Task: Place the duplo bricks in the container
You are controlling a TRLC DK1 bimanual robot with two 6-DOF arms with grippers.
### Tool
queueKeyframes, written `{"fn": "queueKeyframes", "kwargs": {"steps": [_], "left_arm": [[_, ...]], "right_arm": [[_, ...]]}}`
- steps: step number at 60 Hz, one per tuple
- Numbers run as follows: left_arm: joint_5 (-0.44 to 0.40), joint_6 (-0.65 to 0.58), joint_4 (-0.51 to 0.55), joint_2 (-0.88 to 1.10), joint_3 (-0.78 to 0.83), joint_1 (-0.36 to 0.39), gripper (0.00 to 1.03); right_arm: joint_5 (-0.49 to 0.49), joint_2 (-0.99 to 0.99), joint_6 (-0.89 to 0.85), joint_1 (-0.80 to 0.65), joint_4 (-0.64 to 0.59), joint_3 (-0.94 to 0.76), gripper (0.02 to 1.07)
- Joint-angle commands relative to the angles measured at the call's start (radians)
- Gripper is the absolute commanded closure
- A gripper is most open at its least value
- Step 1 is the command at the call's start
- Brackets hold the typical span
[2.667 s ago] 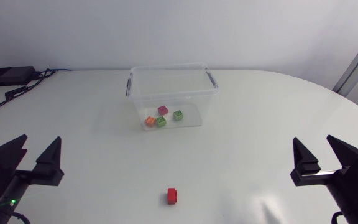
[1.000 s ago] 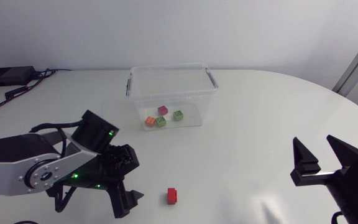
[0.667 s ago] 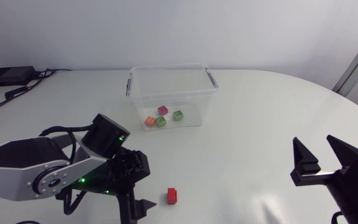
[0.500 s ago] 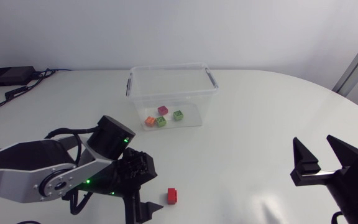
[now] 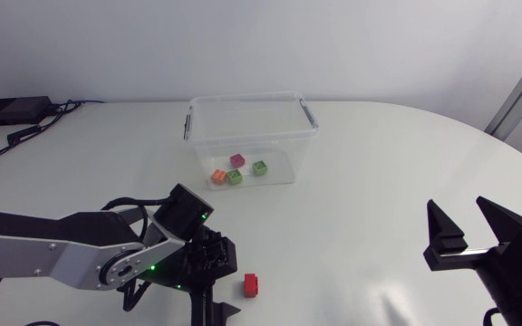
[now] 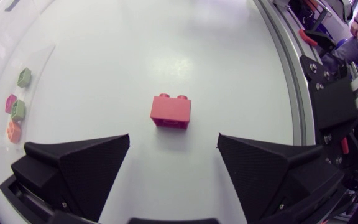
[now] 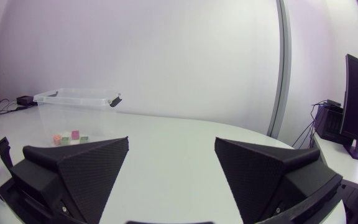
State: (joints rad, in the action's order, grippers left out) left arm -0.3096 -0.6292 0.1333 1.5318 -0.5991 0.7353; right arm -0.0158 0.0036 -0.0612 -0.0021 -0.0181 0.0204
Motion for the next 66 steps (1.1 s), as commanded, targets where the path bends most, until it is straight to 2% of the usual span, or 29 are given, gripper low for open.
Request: {"fn": "queueKeyframes", "kwargs": {"steps": [1, 12, 32, 43, 52, 58, 62, 66], "left_arm": [[-0.01, -0.029, -0.011, 0.025, 0.005, 0.018, 0.04], [-0.01, -0.03, -0.05, 0.042, 0.004, 0.019, 0.04], [-0.01, -0.121, -0.101, 0.079, 0.004, 0.033, 0.05], [-0.01, -0.13, -0.141, 0.103, -0.001, 0.035, 0.11], [-0.01, -0.127, -0.143, 0.11, -0.01, 0.053, 0.21], [-0.01, -0.121, -0.146, 0.12, -0.022, 0.069, 0.33], [-0.008, -0.115, -0.15, 0.131, -0.031, 0.073, 0.44], [-0.008, -0.106, -0.17, 0.151, -0.042, 0.065, 0.63]], "right_arm": [[-0.007, -0.008, -0.022, -0.007, 0.006, -0.02, 0.07], [-0.006, -0.008, -0.022, -0.007, 0.006, -0.02, 0.07], [-0.007, -0.008, -0.022, -0.007, 0.006, -0.02, 0.07], [-0.006, -0.008, -0.022, -0.007, 0.006, -0.02, 0.07], [-0.007, -0.008, -0.022, -0.007, 0.006, -0.02, 0.07], [-0.007, -0.008, -0.022, -0.007, 0.006, -0.02, 0.07], [-0.006, -0.008, -0.023, -0.007, 0.006, -0.02, 0.07], [-0.006, -0.008, -0.022, -0.007, 0.007, -0.02, 0.07]]}}
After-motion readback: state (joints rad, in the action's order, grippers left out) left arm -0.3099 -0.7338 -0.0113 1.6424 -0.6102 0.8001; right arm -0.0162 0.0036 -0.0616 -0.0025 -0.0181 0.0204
